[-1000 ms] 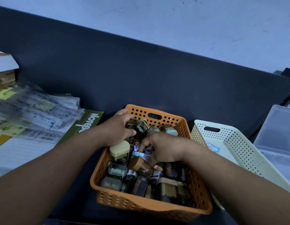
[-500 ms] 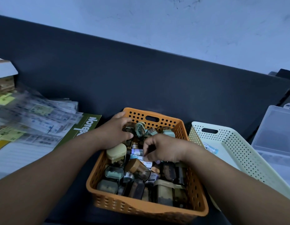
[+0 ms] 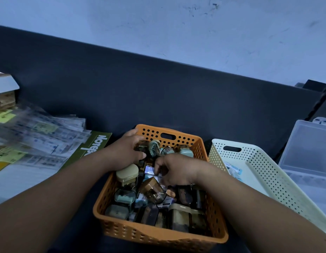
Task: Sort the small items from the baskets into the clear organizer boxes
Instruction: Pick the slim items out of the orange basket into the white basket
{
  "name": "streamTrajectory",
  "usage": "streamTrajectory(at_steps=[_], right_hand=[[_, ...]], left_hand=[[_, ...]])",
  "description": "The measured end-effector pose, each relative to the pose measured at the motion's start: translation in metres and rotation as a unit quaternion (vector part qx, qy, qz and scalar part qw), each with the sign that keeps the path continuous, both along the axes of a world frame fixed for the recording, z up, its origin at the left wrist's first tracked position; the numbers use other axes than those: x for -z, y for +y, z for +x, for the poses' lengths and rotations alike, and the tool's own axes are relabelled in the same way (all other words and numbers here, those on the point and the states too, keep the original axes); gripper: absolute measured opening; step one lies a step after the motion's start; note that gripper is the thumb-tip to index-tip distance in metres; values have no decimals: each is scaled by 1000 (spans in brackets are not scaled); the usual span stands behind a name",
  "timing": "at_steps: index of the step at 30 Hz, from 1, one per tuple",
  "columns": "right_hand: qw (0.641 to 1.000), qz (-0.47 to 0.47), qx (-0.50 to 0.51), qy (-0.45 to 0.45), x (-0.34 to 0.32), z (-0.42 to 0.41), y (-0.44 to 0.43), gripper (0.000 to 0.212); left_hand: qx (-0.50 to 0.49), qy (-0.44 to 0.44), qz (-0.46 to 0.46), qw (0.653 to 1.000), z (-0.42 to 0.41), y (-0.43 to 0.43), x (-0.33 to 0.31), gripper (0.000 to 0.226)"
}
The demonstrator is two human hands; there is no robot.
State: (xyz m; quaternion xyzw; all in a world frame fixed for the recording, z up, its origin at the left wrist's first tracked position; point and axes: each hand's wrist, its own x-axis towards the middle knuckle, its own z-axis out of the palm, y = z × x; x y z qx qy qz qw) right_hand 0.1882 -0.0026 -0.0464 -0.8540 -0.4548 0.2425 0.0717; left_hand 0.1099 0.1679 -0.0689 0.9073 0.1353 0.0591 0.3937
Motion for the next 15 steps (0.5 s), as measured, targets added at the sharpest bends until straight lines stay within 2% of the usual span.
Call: streamTrajectory(at_steps=[3, 5, 8, 10, 15], right_hand=[[993, 93, 26, 64, -3, 8, -10, 14], [974, 179, 64, 126, -10, 16, -19, 9], [908, 317, 139, 237, -21, 25, -31, 18], [864, 373, 169, 292, -30, 31, -38, 19], [835, 419, 217, 284, -53, 42, -75, 14]], left_hand=[[1, -2, 2, 1000, 0, -1, 0, 63], [1, -2, 1, 1000, 0, 0, 0, 63], [3, 1, 10, 1000, 1, 2, 0, 63], [7, 1, 17, 1000, 1, 3, 1, 63], [9, -3, 43, 999, 3, 6, 2, 62]])
